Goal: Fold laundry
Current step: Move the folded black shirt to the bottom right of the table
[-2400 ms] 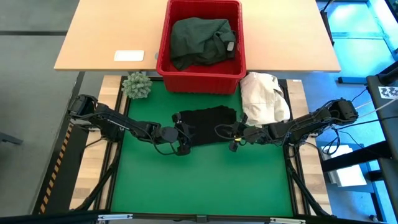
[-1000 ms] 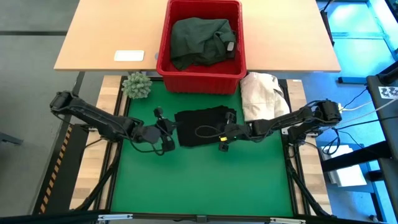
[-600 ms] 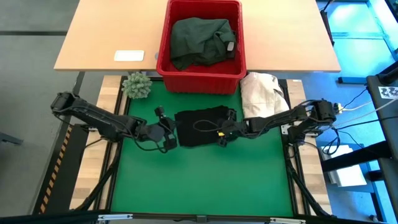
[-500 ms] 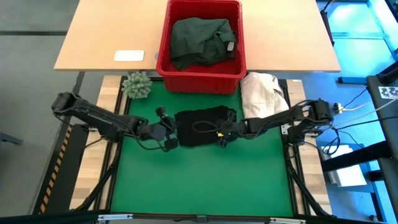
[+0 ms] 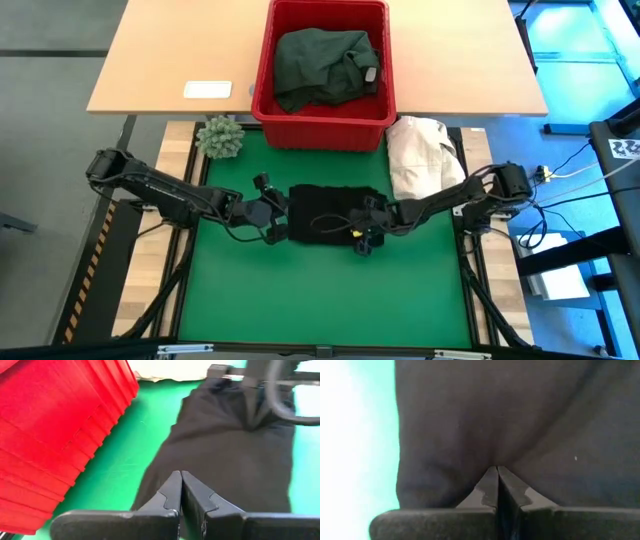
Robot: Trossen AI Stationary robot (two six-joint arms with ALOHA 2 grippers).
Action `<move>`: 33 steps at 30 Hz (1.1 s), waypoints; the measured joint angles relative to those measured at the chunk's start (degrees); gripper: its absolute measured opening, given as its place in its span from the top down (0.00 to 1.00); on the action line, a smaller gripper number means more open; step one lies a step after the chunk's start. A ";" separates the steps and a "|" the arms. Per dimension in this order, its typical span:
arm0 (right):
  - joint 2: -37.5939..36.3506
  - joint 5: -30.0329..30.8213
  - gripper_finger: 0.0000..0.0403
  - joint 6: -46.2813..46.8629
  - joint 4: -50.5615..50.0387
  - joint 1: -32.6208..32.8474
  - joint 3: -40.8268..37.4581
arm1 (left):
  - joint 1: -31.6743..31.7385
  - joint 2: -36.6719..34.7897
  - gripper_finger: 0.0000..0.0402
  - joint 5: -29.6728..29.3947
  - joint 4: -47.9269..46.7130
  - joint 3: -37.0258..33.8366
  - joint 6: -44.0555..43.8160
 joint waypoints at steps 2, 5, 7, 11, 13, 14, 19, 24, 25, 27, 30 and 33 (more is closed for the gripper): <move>-0.10 -2.35 1.00 0.54 -0.21 1.94 0.02 | 0.00 0.00 1.00 0.00 -0.01 0.00 0.00; -0.10 -6.17 1.00 2.19 -0.98 4.69 0.81 | 0.00 0.00 1.00 0.26 0.53 0.00 -0.04; 0.07 -8.52 1.00 3.07 -1.67 6.40 2.05 | 0.00 0.00 1.00 1.55 1.16 0.00 -0.08; 0.14 -11.02 1.00 2.14 -2.76 9.04 6.08 | 0.00 0.00 1.00 6.80 3.08 0.00 0.01; 0.14 -11.01 1.00 0.60 -4.63 9.87 8.42 | -0.09 -0.15 1.00 11.21 3.95 0.00 0.02; 0.14 -10.54 1.00 0.07 -5.94 10.11 9.58 | -0.33 -0.23 1.00 13.28 4.04 0.00 0.02; 0.12 -5.12 1.00 -1.67 -12.50 10.03 14.40 | -3.39 -0.26 1.00 16.48 4.21 0.00 -1.08; 0.10 2.76 1.00 -2.83 -17.07 9.97 16.12 | -7.45 0.04 1.00 16.48 4.31 0.00 -3.17; -0.08 3.55 1.00 -2.84 -17.65 9.88 16.10 | -8.23 0.37 1.00 16.45 4.53 0.04 -3.75; -0.42 4.93 1.00 -2.86 -18.38 9.88 16.03 | -9.51 1.40 1.00 16.39 5.09 0.07 -4.24; -0.86 7.64 1.00 -2.62 -21.12 9.88 16.03 | -11.06 3.70 1.00 16.24 7.28 0.07 -4.37; -1.65 10.14 1.00 -1.94 -23.50 9.87 16.03 | -11.84 6.87 1.00 16.71 9.53 0.09 -4.26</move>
